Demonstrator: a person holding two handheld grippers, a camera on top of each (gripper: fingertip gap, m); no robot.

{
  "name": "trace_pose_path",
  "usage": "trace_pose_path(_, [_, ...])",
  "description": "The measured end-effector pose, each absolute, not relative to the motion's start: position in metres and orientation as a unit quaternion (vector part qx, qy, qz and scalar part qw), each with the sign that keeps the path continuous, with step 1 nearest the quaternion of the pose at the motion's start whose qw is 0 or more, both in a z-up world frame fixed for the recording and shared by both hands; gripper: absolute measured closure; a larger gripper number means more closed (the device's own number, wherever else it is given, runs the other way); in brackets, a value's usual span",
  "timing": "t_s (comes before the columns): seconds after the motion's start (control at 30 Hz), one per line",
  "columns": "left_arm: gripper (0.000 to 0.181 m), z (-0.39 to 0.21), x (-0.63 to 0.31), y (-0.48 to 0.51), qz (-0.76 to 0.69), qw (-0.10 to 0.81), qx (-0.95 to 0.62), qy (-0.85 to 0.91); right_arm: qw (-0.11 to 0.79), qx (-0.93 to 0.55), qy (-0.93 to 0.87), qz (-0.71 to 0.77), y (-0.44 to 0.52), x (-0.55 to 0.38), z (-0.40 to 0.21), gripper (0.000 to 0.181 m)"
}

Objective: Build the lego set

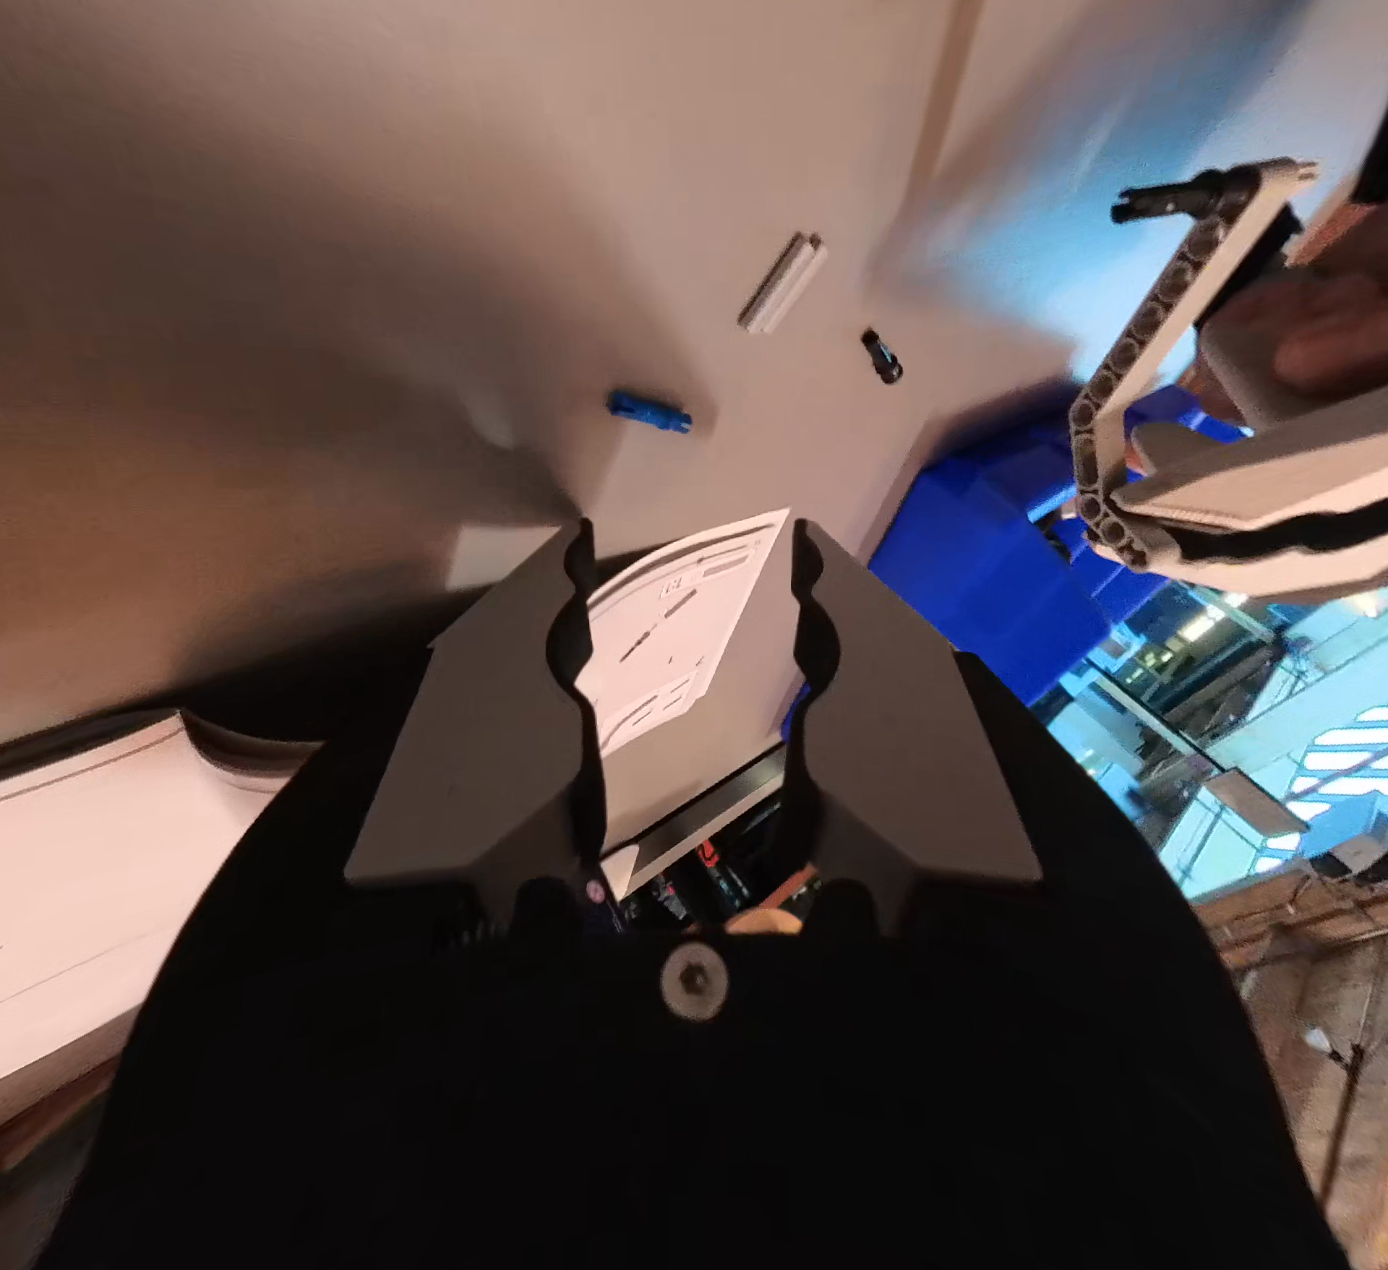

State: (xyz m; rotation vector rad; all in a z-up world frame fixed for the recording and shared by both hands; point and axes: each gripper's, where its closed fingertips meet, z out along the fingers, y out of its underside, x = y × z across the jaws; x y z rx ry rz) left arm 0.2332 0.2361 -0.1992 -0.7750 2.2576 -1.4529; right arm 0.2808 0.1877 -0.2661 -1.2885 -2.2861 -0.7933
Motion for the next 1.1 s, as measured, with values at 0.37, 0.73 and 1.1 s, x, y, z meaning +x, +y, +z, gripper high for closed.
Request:
trace_pose_path(0.37, [0.176, -0.197, 0.232, 0.24, -0.515, 0.173, -0.274, 0.793, 0.154, -0.427, -0.872, -0.184, 0.183, 0.256, -0.272, 0.153])
trace_pose_path(0.73, [0.176, -0.195, 0.23, 0.237, -0.517, 0.174, -0.267, 0.795, 0.106, -0.434, -0.883, -0.143, 0.179, 0.27, -0.279, 0.153])
trace_pose_path(1.1, [0.176, -0.193, 0.229, 0.235, -0.522, 0.171, -0.263, 0.793, 0.078, -0.837, -0.541, -0.005, 0.119, 0.25, -0.242, 0.142])
